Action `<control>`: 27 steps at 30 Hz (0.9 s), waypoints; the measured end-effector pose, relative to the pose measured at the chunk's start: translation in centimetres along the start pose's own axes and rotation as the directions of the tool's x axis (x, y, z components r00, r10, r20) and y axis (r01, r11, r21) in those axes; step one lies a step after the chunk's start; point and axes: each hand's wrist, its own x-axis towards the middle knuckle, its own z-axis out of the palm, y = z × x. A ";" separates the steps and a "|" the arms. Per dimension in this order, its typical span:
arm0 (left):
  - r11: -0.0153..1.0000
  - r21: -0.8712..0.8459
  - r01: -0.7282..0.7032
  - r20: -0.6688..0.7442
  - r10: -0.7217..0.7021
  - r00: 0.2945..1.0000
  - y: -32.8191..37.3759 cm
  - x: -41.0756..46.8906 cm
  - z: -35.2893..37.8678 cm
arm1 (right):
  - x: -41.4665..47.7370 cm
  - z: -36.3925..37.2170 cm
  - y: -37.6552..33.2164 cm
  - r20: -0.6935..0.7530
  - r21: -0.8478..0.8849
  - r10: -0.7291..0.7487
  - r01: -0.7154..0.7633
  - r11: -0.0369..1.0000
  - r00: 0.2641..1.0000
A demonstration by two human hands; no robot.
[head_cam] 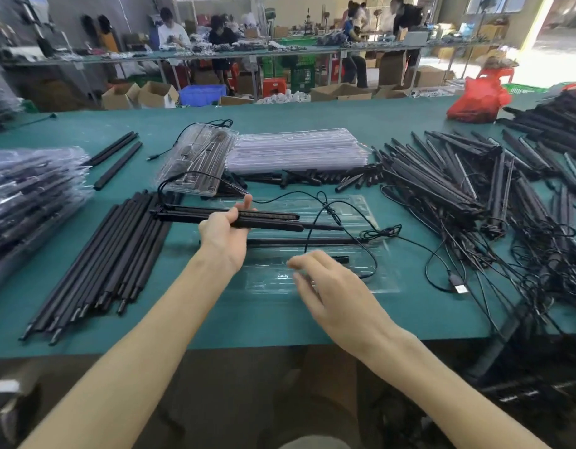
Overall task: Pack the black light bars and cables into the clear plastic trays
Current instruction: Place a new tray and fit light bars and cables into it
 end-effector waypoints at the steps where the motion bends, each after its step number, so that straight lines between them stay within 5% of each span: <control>1: 1.000 -0.008 0.001 -0.015 -0.001 1.000 -0.2 0.0 -0.1 | 0.4 0.1 0.0 0.053 0.015 0.074 -0.075 0.997 0.996; 8: 0.998 -0.052 0.038 -0.037 -0.040 0.999 -0.3 -0.1 -0.3 | 1.0 -0.5 0.4 0.092 -0.071 0.266 -0.261 0.963 0.959; 14: 0.997 -0.050 0.061 -0.034 -0.062 0.997 -0.5 -0.3 -0.5 | 1.1 -0.4 0.4 0.194 -0.407 0.368 -0.267 0.874 0.909; 19: 0.995 -0.071 0.064 -0.028 -0.066 0.997 -0.4 -0.5 -0.7 | 1.4 -2.0 1.2 0.179 -0.172 0.463 -0.436 0.884 0.868; 27: 0.993 -0.010 0.115 0.008 -0.115 0.993 -1.1 -1.5 -0.8 | 3.5 -4.9 5.6 -0.088 -0.125 0.470 -0.478 0.869 0.878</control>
